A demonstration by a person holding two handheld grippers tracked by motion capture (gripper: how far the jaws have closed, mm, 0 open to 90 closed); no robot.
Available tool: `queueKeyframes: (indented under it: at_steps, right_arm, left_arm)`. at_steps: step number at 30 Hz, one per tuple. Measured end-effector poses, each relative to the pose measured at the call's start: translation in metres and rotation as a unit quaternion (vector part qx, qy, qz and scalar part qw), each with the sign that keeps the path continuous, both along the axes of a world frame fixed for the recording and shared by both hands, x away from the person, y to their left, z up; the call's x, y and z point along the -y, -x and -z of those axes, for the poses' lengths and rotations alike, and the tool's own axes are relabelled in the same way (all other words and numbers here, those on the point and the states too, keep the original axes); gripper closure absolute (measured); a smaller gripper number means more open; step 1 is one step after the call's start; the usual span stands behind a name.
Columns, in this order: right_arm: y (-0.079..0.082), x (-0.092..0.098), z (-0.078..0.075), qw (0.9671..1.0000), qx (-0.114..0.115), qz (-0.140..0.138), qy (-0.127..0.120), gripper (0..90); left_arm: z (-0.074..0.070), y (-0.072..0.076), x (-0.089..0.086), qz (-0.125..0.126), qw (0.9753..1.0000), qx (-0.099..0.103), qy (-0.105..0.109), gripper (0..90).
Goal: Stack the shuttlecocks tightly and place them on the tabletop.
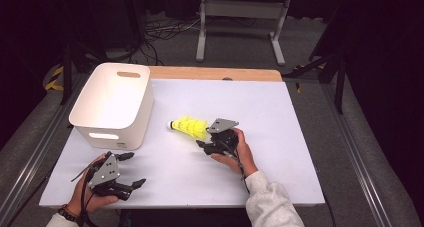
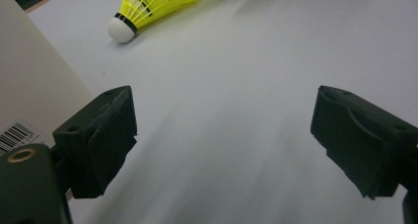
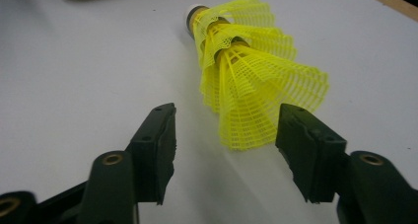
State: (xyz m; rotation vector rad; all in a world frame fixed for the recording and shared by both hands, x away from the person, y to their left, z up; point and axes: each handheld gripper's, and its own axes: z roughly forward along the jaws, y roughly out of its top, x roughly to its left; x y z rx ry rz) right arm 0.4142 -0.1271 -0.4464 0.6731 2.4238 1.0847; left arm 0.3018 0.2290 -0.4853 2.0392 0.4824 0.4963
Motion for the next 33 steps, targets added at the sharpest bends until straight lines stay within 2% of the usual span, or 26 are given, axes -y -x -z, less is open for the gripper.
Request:
queueKeyframes:
  at_steps: [7, 10, 20, 33]
  right_arm:
    - [0.01, 0.007, -0.008, 0.9992, 0.034, 0.017, 0.009, 28.7]
    - [0.014, 0.011, -0.013, 0.9989, 0.042, 0.019, 0.0, 26.8]
    - [0.03, 0.023, -0.026, 0.996, 0.084, 0.028, 0.011, 20.3]
    - [0.052, 0.043, -0.033, 0.9921, 0.118, 0.042, 0.003, 14.4]
  left_arm:
    - [-0.001, -0.001, -0.002, -0.002, 1.0, 0.003, 0.003, 11.3]
    - [-0.002, 0.0, -0.001, -0.002, 1.0, 0.003, 0.004, 11.2]
    - [-0.002, 0.0, -0.002, -0.006, 1.0, 0.004, 0.006, 11.0]
    - [-0.002, 0.0, -0.002, -0.005, 1.0, 0.004, 0.004, 11.0]
